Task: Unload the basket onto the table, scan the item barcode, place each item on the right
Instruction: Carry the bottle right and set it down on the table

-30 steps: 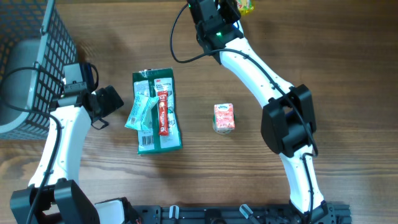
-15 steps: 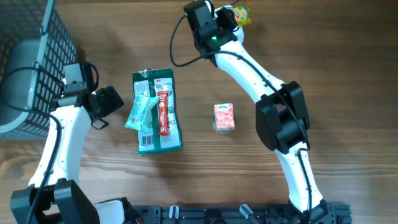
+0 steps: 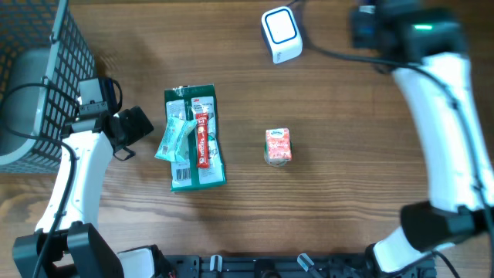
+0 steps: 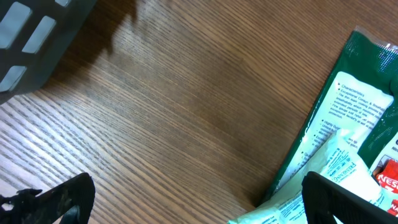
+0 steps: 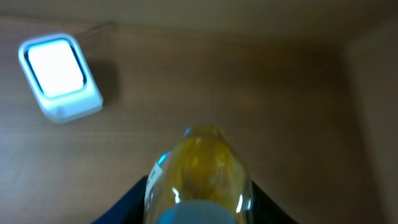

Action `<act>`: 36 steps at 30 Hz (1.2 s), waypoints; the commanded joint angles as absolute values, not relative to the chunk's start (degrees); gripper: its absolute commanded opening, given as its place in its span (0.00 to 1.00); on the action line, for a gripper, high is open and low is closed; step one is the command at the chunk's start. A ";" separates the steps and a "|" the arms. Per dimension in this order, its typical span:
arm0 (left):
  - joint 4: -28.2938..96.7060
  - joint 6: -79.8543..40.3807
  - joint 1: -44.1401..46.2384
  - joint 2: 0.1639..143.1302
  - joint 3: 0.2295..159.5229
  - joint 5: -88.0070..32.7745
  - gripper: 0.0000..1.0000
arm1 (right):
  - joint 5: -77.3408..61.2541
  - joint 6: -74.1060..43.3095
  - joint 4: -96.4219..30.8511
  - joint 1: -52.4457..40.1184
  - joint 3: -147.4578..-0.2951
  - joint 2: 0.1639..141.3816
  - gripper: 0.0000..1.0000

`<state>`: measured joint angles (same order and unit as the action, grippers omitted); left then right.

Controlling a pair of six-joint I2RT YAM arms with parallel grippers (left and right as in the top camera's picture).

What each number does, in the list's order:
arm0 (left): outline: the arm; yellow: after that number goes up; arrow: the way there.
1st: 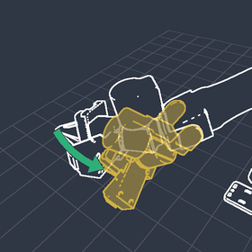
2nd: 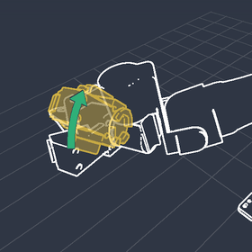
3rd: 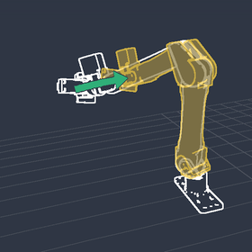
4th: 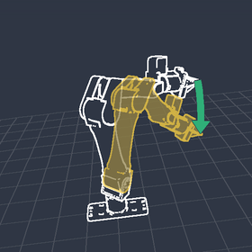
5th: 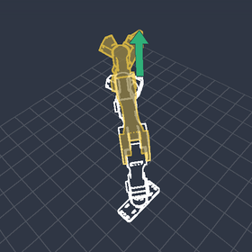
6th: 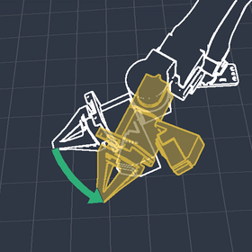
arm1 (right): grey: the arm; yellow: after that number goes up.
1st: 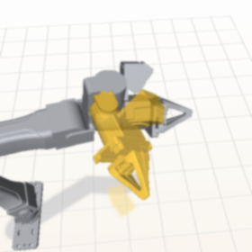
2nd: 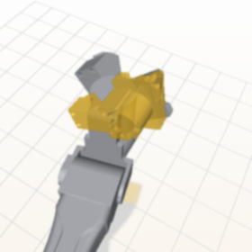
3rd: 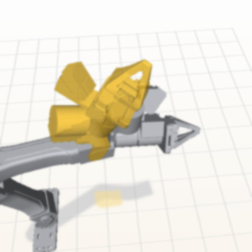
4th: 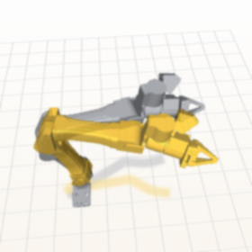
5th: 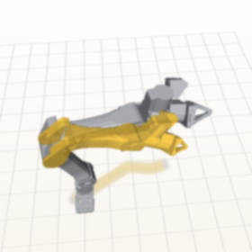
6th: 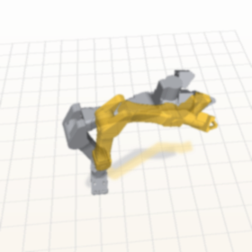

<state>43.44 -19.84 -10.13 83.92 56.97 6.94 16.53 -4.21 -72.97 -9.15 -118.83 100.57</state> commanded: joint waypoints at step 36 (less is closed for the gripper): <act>43.33 -19.75 -10.39 83.05 57.76 6.66 1.00 | -0.93 -7.42 -55.75 12.40 -80.55 102.30 0.21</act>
